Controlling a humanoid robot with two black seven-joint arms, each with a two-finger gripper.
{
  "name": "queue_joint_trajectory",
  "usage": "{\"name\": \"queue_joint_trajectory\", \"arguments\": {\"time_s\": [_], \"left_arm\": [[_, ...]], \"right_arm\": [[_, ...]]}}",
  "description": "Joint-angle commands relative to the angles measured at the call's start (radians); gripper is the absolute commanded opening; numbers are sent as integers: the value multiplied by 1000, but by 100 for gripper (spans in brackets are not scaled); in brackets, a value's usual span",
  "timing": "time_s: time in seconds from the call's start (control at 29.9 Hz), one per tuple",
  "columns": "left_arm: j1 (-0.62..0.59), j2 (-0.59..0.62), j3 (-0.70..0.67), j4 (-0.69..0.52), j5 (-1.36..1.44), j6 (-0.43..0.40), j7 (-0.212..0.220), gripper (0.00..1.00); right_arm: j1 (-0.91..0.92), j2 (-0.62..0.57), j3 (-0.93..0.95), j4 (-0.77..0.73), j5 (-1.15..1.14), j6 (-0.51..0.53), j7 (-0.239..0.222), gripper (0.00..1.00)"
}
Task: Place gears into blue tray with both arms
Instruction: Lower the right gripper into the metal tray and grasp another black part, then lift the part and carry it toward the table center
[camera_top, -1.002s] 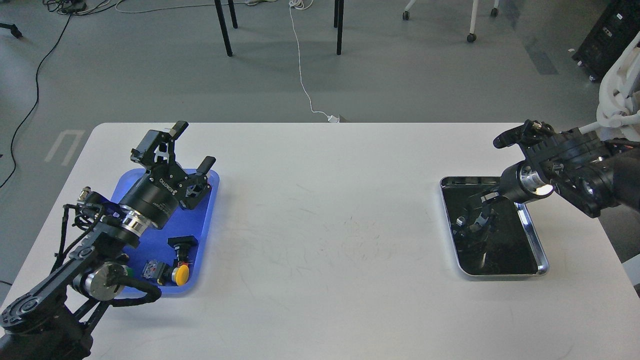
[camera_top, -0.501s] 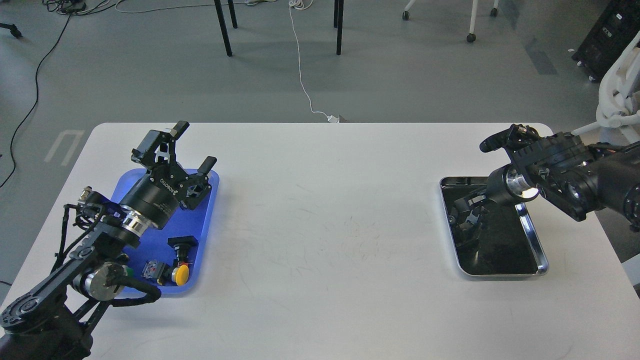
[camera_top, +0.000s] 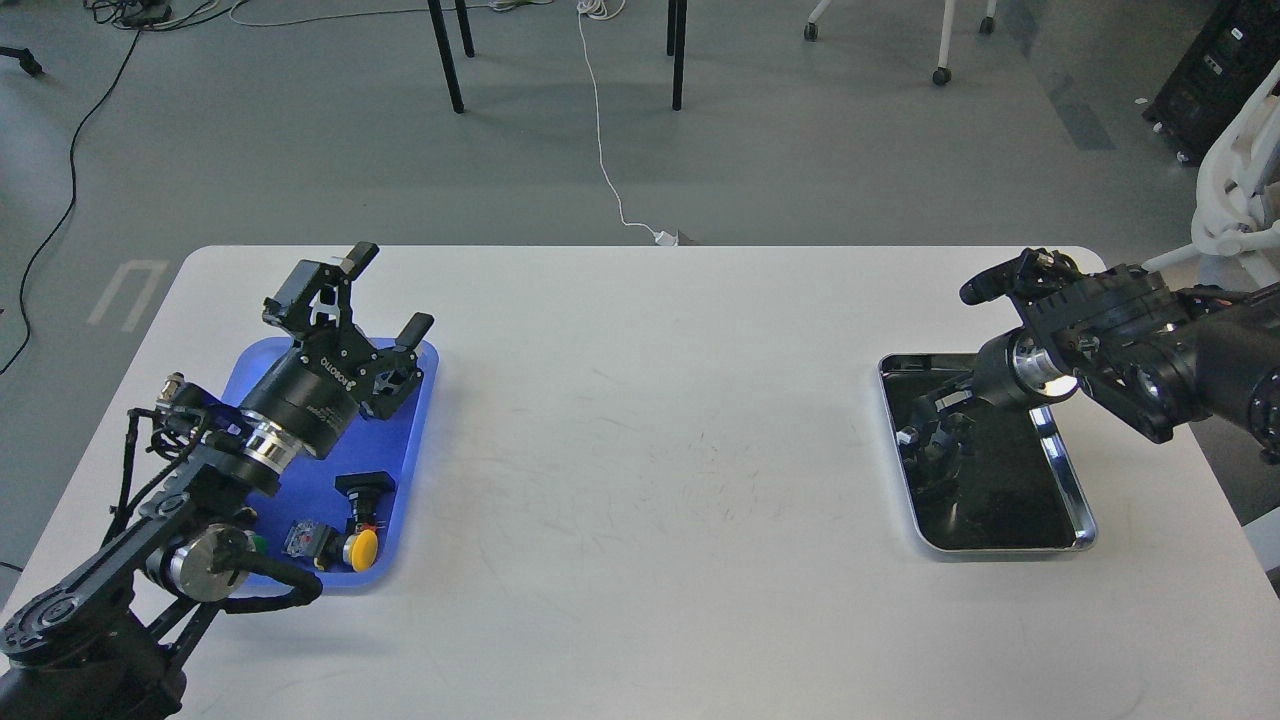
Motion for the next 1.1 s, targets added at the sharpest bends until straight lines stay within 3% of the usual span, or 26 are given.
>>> {"name": "queue_joint_trajectory", "arguments": {"time_s": [0.0, 0.23, 0.4, 0.6, 1.07], "left_arm": [[0, 1, 0, 0, 0, 0, 0, 98], [-2, 1, 0, 0, 0, 0, 0, 98], [-2, 1, -1, 0, 0, 0, 0, 98], [-2, 0, 0, -3, 0, 0, 0, 98], [5, 24, -1, -17, -1, 0, -2, 98]], "right_arm": [[7, 0, 0, 3, 0, 1, 0, 20], [64, -17, 0, 37, 3, 4, 0, 20], [186, -84, 0, 188, 3, 7, 0, 20], [295, -69, 8, 291, 3, 8, 0, 20], [289, 285, 6, 241, 106, 4, 0, 20]]}}
